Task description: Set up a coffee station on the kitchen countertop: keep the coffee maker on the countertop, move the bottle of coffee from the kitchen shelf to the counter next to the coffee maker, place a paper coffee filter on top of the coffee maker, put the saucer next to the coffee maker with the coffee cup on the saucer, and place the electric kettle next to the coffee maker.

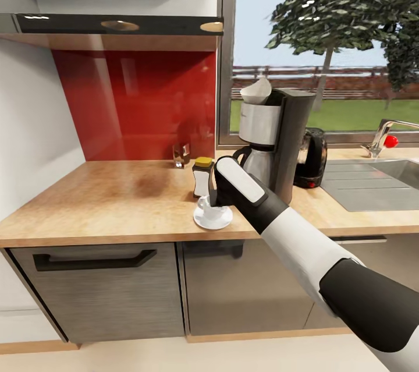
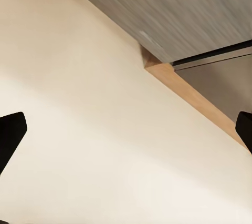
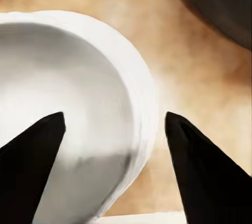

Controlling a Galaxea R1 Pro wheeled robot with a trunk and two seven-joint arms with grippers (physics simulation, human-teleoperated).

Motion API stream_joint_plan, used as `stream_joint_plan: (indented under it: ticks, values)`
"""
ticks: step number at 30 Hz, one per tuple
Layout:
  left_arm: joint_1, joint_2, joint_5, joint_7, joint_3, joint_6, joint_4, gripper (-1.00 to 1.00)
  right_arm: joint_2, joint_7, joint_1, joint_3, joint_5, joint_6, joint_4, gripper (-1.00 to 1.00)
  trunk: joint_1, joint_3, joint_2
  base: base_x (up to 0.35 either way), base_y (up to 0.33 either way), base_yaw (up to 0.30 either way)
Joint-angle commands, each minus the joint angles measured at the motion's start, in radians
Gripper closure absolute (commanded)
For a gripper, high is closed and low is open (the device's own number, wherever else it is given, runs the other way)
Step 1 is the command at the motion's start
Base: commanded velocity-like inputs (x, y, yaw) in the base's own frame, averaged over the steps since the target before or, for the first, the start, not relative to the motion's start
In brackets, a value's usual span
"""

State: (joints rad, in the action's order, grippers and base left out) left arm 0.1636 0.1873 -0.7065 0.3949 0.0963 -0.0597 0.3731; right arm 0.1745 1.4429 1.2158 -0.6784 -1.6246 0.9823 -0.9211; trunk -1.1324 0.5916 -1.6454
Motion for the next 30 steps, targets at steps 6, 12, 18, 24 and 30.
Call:
stream_joint_plan:
  ticks: [6, 12, 18, 24, 30]
  values:
    - [0.001, 0.0, -0.008, 0.006, 0.003, -0.006, 0.0, -1.0, 0.0, 0.01, 0.001, -0.001, -0.01, 0.01, -0.001, -1.0, 0.0, 0.001, -0.001, 0.0, 0.0, 0.0]
    - [0.001, 0.0, -0.008, 0.006, 0.003, -0.006, 0.0, -1.0, 0.0, 0.01, 0.001, -0.001, -0.01, 0.01, 0.0, -1.0, 0.0, 0.001, -0.001, 0.0, 0.0, 0.0]
    - [0.001, 0.0, -0.008, 0.006, 0.003, -0.006, 0.0, -1.0, 0.0, 0.01, 0.001, -0.001, -0.01, 0.01, 0.0, -1.0, 0.0, 0.001, -0.001, 0.0, 0.0, 0.0]
    - [0.001, 0.0, -0.008, 0.006, 0.003, -0.006, 0.0, -1.0, 0.0, 0.011, 0.001, -0.001, -0.011, 0.01, -0.001, -1.0, 0.015, -0.011, 0.027, 0.0, 0.0, 0.0]
    - [0.001, 0.0, -0.008, 0.006, 0.003, -0.006, 0.0, -1.0, 0.0, 0.011, 0.001, -0.001, -0.011, 0.01, -0.001, -1.0, 0.038, -0.03, 0.069, 0.0, 0.0, 0.0]
